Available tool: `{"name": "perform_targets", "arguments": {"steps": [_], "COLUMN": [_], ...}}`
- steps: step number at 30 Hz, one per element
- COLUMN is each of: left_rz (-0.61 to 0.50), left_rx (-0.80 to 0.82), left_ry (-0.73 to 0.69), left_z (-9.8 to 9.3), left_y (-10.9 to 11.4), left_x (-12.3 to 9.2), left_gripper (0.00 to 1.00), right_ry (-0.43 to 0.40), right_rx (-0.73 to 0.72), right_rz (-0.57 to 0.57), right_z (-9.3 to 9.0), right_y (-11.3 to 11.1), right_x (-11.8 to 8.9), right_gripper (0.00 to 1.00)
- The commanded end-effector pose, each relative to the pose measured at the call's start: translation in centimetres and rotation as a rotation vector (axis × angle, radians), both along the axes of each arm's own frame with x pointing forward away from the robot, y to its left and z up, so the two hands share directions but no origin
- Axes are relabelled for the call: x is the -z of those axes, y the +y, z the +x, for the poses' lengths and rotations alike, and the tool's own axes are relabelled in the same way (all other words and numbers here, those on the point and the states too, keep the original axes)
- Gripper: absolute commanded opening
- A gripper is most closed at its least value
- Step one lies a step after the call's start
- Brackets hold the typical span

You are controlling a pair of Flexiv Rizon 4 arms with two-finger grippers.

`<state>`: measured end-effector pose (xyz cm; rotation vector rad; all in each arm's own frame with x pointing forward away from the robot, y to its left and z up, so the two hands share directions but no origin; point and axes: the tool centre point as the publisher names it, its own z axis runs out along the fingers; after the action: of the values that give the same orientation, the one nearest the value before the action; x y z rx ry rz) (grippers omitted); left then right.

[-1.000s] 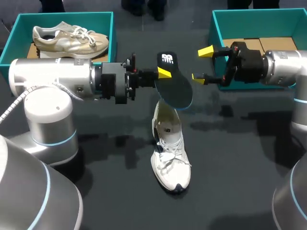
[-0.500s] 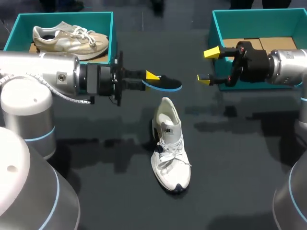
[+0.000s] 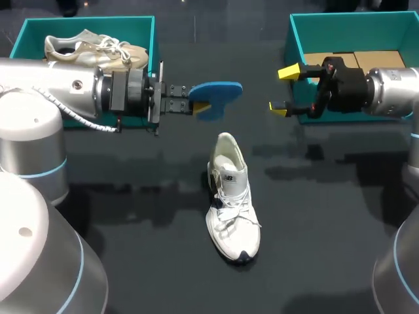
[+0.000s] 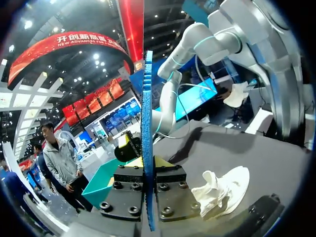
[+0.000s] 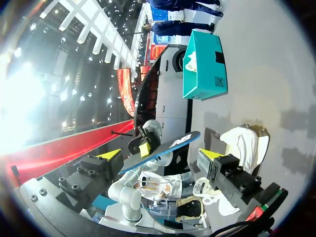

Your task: Take the shoe out of the shoebox, open the shoe tongue, remove and reinsert the insole, then place the shoe into the shoebox

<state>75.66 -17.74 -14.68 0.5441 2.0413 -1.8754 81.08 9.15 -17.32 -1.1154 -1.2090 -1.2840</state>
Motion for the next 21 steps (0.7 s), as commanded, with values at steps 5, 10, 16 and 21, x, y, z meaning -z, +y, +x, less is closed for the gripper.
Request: {"name": "perform_targets", "arguments": {"steps": [5,10,16,21], "left_rz": [-0.055,-0.055,-0.047,-0.077], "left_rx": [-0.007,-0.007,-0.01,-0.014], "left_ry": [0.682,0.682,0.741,1.058], "left_z": [0.5,0.5,0.8,2.2], "left_y": [0.4,0.4,0.3,0.6], "left_x": [-1.9,-1.9,-1.9,-2.3], "left_gripper": [0.0,0.0,0.0,0.0], "right_ry": [0.001,0.001,0.001,0.001], "right_rx": [0.002,0.002,0.002,0.002], "right_rz": [-0.003,-0.003,-0.003,-0.003], "right_z": [-0.1,-0.1,-0.1,-0.1], "right_y": [0.0,0.0,0.0,0.0], "right_x": [-0.1,-0.1,-0.1,-0.1], "right_gripper": [1.0,1.0,1.0,1.0]}}
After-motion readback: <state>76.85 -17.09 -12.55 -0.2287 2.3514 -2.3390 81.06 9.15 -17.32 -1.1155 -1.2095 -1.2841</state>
